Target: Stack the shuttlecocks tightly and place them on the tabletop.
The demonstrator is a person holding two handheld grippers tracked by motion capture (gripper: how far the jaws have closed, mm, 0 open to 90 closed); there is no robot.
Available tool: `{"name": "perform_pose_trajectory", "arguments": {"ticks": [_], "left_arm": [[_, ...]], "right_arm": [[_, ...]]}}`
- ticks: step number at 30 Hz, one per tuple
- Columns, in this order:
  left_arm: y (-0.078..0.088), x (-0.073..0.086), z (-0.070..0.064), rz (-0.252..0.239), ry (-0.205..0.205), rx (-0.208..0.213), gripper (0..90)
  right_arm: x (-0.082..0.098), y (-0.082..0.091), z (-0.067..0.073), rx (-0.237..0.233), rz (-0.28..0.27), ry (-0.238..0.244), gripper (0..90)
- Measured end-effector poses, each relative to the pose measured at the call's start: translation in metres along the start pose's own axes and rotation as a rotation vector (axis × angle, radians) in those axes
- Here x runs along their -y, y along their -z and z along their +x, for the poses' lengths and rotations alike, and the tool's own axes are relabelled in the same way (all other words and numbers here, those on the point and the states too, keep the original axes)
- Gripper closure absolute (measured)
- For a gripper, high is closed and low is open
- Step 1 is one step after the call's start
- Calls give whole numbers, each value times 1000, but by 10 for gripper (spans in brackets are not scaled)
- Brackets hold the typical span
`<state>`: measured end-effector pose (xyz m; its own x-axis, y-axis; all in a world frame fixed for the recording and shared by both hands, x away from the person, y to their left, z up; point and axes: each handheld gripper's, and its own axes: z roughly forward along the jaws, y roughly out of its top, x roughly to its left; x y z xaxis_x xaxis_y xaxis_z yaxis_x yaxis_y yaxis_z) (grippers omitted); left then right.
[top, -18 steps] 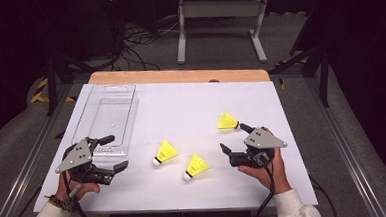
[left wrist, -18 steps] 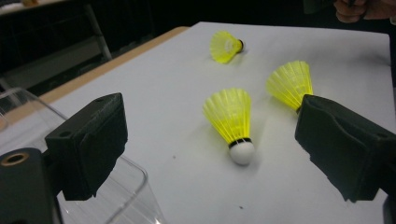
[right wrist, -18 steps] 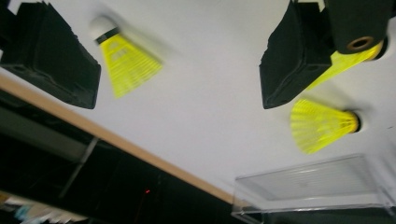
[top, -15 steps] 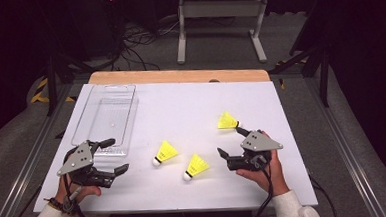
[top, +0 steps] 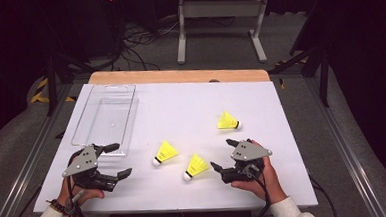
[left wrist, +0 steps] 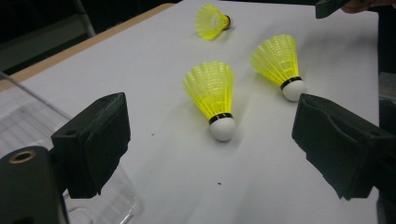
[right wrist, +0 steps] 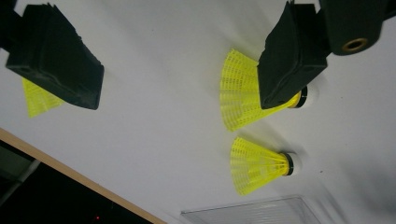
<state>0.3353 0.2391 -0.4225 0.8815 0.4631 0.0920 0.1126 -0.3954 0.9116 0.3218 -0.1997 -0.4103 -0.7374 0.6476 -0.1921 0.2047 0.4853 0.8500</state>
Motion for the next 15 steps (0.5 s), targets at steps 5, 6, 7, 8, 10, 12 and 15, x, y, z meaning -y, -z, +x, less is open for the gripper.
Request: {"name": "perform_pose_trajectory", "arguments": {"ticks": [5,6,7,8,10,12,15], "left_arm": [[-18,-5,-2,47,-3,32,144],[-21,-7,-3,58,-11,31,144],[-23,-7,-3,60,-14,39,144],[-25,-8,-3,62,-14,44,144],[-30,-9,-4,74,-12,47,147],[-34,-9,-5,85,-9,62,149],[-44,-13,-4,124,-13,72,163]], "right_arm": [[2,-1,3,-20,20,5,155],[3,-2,2,-25,24,2,154],[4,-2,2,-26,32,4,155],[4,-2,2,-26,32,4,155],[5,-2,2,-31,37,-2,155],[5,-2,2,-37,38,-5,155],[4,-4,4,-40,47,4,155]]}}
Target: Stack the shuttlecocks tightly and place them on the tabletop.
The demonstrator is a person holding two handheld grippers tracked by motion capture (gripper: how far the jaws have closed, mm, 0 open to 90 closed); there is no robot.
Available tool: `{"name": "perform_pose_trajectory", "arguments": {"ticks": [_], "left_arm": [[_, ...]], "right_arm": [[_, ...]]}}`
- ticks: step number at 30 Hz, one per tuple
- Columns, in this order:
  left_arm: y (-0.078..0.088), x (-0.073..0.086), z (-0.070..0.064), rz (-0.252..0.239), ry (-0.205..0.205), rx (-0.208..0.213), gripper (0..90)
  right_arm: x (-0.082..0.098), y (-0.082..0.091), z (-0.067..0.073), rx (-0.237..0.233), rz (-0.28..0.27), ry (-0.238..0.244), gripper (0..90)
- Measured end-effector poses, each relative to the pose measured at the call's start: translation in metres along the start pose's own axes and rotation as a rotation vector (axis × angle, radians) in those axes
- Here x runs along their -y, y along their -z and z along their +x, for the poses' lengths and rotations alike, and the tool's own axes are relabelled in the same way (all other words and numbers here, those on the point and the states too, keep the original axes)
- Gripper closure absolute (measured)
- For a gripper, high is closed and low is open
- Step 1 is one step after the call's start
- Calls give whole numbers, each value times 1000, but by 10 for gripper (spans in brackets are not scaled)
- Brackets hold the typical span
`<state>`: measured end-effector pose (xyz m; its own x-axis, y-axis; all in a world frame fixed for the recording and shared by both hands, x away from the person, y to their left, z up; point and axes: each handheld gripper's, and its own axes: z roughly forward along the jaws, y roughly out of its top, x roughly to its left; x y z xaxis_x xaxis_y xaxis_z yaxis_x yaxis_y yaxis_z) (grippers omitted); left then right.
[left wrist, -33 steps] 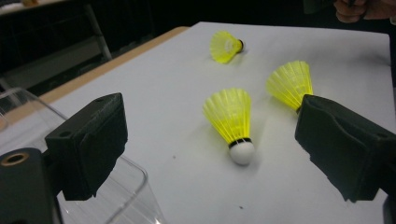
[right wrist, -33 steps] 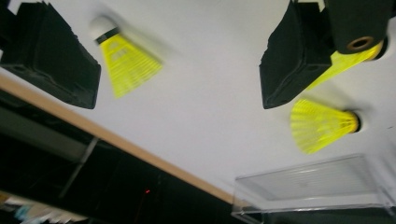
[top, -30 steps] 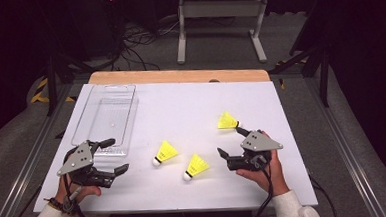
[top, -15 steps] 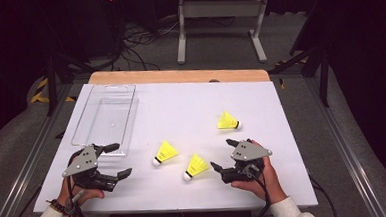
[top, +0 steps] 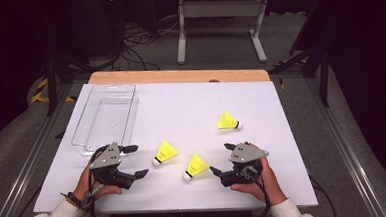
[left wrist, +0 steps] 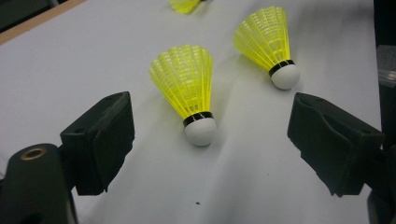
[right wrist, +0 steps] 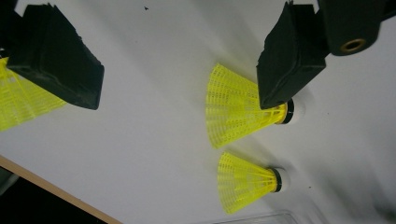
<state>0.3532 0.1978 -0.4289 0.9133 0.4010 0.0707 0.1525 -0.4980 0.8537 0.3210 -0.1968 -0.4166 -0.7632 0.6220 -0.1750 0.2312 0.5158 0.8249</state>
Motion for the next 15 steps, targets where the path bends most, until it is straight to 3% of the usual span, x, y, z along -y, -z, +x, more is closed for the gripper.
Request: {"name": "perform_pose_trajectory", "arguments": {"ticks": [2,4,5,8,10,12,15], "left_arm": [[-3,-3,1,15,-3,-5,178],[-9,-10,5,30,30,49,181],[-15,-14,8,66,31,73,181],[-30,-21,12,117,31,73,181],[-40,-25,15,172,55,40,185],[-47,-27,17,184,58,76,185],[-53,-30,17,206,50,81,194]], "right_arm": [[0,-1,0,-1,4,3,155],[0,-2,1,-3,6,4,155],[0,-2,1,-2,7,3,155],[0,-2,1,-1,14,0,156],[0,-3,0,1,17,0,157],[1,-3,0,-1,22,1,158],[1,-3,0,-2,28,1,158]]}}
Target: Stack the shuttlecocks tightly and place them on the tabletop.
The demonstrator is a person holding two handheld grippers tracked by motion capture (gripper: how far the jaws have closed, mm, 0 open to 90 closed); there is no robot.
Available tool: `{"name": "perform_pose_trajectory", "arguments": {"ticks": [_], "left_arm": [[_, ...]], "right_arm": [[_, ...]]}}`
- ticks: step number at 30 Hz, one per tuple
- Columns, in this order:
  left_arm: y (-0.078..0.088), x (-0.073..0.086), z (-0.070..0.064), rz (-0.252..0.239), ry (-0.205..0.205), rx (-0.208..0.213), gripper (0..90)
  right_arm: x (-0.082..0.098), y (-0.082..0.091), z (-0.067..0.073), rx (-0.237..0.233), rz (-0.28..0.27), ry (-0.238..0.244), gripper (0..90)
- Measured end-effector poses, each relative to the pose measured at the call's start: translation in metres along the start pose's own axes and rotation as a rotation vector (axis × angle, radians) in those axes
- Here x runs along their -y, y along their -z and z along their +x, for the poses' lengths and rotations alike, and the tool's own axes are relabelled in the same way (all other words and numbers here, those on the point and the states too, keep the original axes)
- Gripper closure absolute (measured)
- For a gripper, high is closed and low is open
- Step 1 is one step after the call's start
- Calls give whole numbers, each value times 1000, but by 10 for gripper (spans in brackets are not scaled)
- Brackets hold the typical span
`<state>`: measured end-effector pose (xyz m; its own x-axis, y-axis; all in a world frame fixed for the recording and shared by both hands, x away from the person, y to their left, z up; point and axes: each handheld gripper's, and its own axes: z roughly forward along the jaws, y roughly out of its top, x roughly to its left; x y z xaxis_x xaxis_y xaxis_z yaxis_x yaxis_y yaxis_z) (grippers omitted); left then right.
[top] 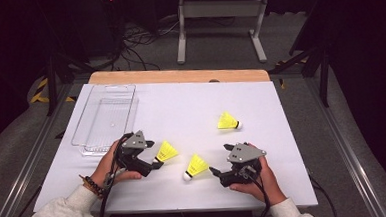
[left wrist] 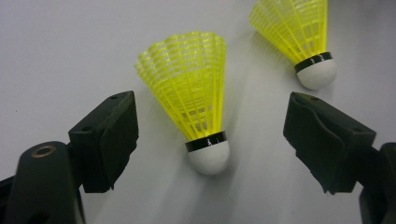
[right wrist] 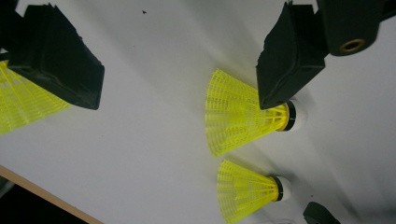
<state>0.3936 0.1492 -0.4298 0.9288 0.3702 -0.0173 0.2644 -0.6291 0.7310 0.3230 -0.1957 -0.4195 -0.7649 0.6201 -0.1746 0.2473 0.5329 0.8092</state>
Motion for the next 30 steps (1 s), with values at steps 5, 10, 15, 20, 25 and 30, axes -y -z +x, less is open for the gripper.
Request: {"name": "perform_pose_trajectory", "arguments": {"ticks": [5,10,15,20,25,30], "left_arm": [[-15,-7,5,79,34,-1,268],[-25,-10,8,141,33,-5,312],[-32,-11,13,170,31,4,403],[-35,-13,15,189,33,27,503],[-32,-17,14,198,-26,41,588],[-29,-21,15,197,-64,46,616]], "right_arm": [[1,-1,0,-9,13,3,158],[1,-2,0,-12,15,5,158],[2,-2,-1,-20,19,2,158],[2,-3,-1,-28,15,4,158],[2,-3,-1,-28,14,7,158],[3,-3,-1,-25,17,8,158]]}}
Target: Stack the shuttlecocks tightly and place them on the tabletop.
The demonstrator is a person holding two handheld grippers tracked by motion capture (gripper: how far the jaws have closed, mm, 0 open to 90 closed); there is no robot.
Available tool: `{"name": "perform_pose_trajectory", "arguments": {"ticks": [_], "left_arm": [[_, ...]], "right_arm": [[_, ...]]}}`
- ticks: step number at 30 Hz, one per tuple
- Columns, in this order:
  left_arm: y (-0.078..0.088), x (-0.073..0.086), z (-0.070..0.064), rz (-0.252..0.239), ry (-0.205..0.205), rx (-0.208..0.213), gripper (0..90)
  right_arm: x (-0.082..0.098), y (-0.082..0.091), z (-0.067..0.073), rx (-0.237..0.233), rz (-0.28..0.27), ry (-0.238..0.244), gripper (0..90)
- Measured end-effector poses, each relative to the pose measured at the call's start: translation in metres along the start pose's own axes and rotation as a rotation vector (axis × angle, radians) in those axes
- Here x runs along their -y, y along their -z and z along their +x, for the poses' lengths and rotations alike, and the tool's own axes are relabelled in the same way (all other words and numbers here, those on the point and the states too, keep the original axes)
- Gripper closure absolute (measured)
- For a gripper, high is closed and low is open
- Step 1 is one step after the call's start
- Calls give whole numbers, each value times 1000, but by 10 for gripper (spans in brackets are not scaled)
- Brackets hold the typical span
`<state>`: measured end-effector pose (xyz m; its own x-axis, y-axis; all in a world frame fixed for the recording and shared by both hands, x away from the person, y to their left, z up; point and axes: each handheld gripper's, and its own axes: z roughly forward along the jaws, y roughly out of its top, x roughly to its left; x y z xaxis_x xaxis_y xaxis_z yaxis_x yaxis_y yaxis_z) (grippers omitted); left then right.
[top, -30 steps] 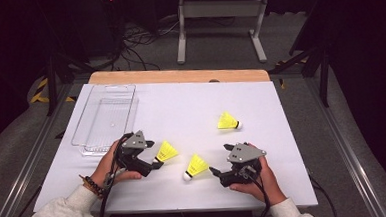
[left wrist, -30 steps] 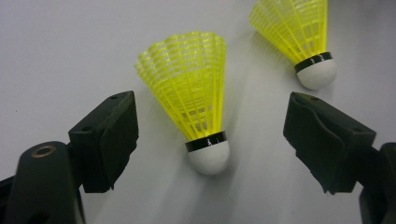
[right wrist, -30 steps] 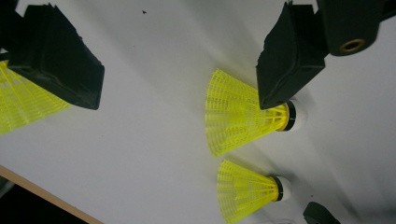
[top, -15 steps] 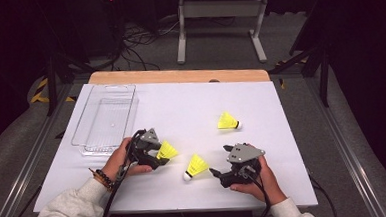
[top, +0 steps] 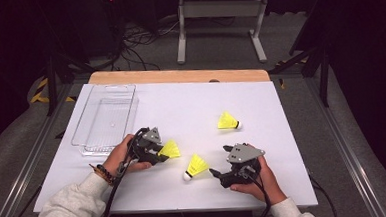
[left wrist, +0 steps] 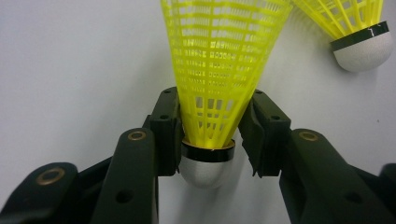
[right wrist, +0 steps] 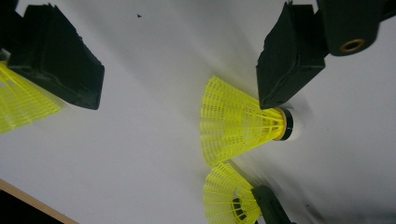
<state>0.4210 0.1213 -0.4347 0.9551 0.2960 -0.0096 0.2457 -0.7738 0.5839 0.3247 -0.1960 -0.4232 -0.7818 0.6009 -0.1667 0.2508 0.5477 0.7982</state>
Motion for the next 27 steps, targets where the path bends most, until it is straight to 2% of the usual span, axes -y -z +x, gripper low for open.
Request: {"name": "perform_pose_trajectory", "arguments": {"ticks": [6,10,13,14,15,16,20,21,25,26,27], "left_arm": [[15,-3,3,4,-44,-15,618],[30,-5,12,-9,-78,-26,620],[37,-7,17,-12,-106,-20,620],[41,-8,20,0,-132,-15,620],[44,-10,22,2,-135,-13,620],[48,-13,24,-1,-152,14,620],[51,-16,31,13,-178,10,620],[52,-17,39,33,-188,0,619],[47,-20,55,89,-220,-6,616],[47,-20,55,89,-220,-6,614],[45,-20,60,92,-242,4,614]], "right_arm": [[0,0,-1,3,-1,-2,157],[1,0,-1,3,-2,-7,157],[1,-1,-1,7,0,-6,157],[1,-1,-2,6,1,-11,157],[1,-1,-2,8,3,-11,157],[1,-1,-2,7,4,-11,157],[2,-1,-2,6,3,-13,157],[2,-1,-3,4,1,-14,157],[2,-1,-2,7,5,-7,157],[2,-1,-2,10,7,-6,157],[2,-1,-2,10,7,-6,157]]}}
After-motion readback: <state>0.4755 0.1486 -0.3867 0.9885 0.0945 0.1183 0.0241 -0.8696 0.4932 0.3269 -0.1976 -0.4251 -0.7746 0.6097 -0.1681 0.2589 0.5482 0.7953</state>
